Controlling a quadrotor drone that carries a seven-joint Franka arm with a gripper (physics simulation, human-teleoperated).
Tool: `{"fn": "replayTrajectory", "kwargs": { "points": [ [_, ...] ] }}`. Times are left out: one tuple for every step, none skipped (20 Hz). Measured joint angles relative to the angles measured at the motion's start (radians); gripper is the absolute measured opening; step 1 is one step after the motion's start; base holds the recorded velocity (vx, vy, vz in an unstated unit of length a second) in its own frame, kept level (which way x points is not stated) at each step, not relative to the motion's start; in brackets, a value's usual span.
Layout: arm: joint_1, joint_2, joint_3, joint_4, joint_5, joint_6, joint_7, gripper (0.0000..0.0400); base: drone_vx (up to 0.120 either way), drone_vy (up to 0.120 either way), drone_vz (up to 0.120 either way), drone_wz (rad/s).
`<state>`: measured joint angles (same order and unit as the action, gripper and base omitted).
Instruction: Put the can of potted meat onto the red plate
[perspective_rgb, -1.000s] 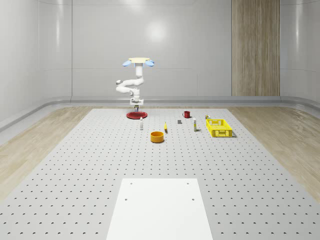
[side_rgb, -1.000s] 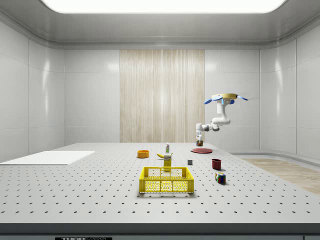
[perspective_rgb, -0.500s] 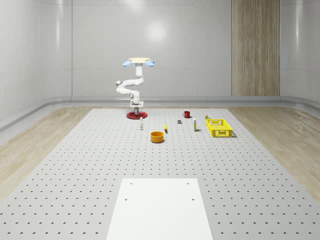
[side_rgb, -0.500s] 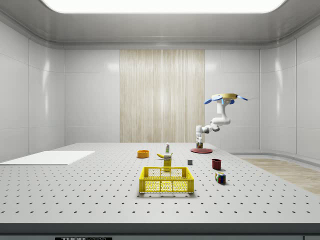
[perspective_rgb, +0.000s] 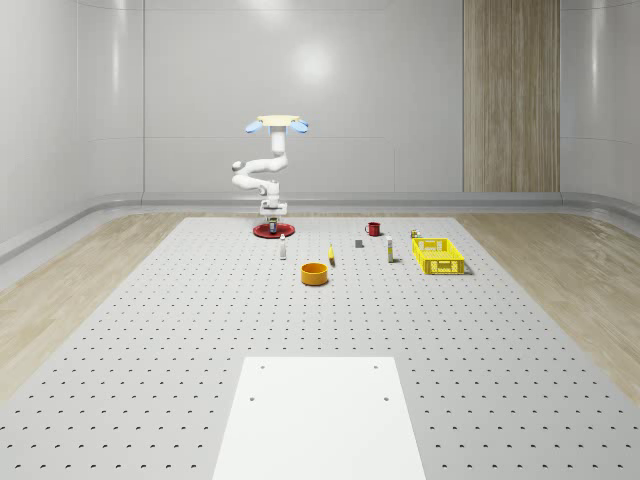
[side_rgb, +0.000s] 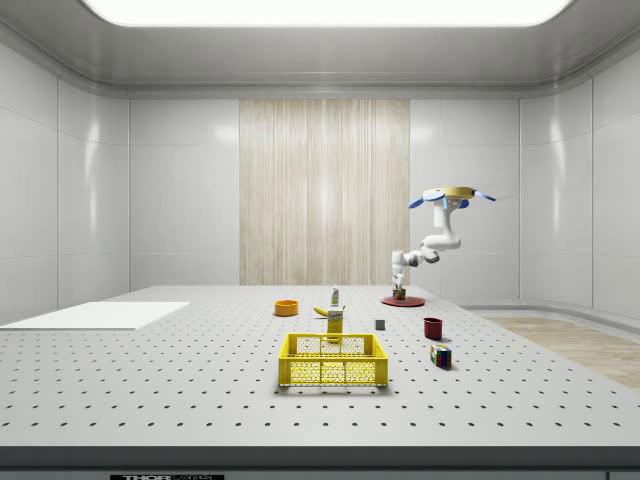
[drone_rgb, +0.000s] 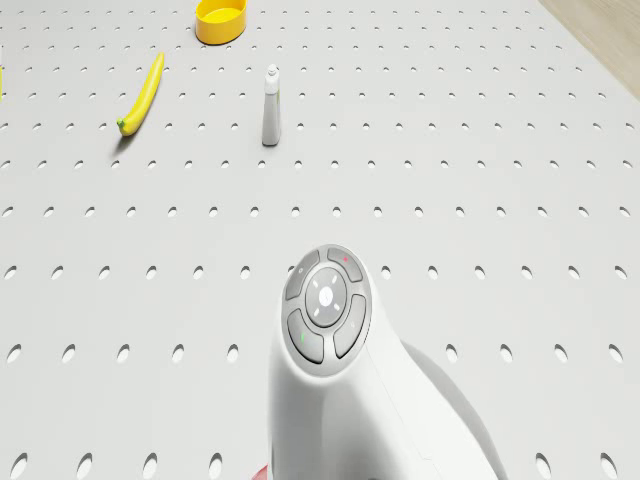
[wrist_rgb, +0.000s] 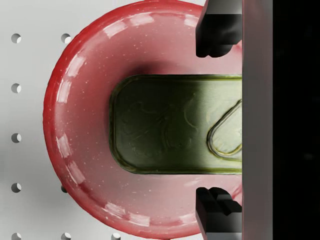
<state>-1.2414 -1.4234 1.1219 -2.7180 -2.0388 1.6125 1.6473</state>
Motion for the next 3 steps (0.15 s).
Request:
{"fn": "replayTrajectory", "kwargs": {
  "points": [
    [0.001,-0.001,0.007,-0.003,0.006,-0.003,0.0,0.0391,0.0,0.0,0.0,0.0],
    [0.002,-0.001,0.012,-0.006,0.012,-0.006,0.001,0.0393,0.0,0.0,0.0,0.0],
    [0.003,-0.002,0.017,-0.008,0.016,-0.007,0.001,0.0394,0.0,0.0,0.0,0.0]
  ]
}}
